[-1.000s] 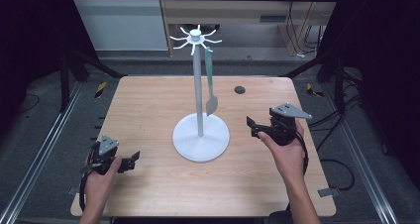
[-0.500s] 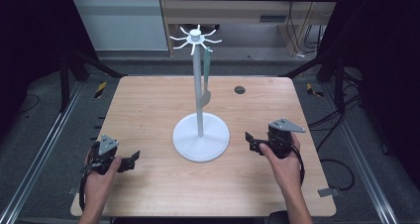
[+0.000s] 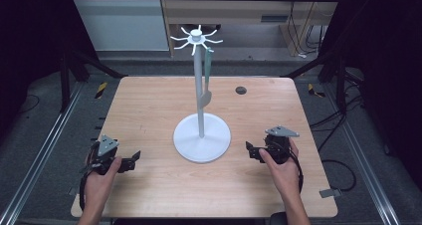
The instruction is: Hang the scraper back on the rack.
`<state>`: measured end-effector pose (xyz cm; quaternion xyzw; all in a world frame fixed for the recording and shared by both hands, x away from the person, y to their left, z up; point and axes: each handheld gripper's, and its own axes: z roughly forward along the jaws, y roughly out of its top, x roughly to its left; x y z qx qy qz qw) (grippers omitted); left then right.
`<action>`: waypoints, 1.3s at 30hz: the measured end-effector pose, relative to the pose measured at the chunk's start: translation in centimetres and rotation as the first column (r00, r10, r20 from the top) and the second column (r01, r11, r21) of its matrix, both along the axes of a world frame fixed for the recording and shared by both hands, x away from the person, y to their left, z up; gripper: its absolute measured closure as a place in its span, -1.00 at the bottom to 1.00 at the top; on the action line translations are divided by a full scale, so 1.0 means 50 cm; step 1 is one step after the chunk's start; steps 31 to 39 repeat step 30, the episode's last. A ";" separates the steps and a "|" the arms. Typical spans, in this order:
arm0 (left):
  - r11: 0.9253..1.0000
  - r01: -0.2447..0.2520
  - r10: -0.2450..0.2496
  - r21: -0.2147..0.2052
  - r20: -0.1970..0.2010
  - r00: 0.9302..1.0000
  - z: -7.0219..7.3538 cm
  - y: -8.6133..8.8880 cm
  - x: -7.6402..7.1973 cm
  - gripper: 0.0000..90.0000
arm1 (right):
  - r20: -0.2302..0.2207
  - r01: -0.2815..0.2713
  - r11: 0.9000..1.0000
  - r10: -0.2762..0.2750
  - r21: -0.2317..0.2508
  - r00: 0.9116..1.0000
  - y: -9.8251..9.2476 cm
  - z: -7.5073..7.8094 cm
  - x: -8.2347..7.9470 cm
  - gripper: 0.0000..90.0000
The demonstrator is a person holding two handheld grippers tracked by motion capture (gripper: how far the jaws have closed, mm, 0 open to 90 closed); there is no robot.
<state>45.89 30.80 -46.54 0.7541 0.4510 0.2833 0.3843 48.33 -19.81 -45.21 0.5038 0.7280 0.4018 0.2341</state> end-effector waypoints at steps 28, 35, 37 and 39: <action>1.000 0.022 -0.022 0.007 -0.017 1.000 -0.008 -0.011 0.014 -0.94 | 0.014 0.059 0.998 -0.058 -0.016 0.998 -0.057 -0.051 0.001 -0.68; 1.000 0.025 -0.025 0.011 -0.015 1.000 -0.007 -0.010 0.015 -0.94 | 0.039 0.067 0.998 -0.066 -0.021 0.997 -0.058 -0.051 0.002 -0.68; 1.000 0.025 -0.025 0.011 -0.015 1.000 -0.007 -0.010 0.015 -0.94 | 0.039 0.067 0.998 -0.066 -0.021 0.997 -0.058 -0.051 0.002 -0.68; 1.000 0.025 -0.025 0.011 -0.015 1.000 -0.007 -0.010 0.015 -0.94 | 0.039 0.067 0.998 -0.066 -0.021 0.997 -0.058 -0.051 0.002 -0.68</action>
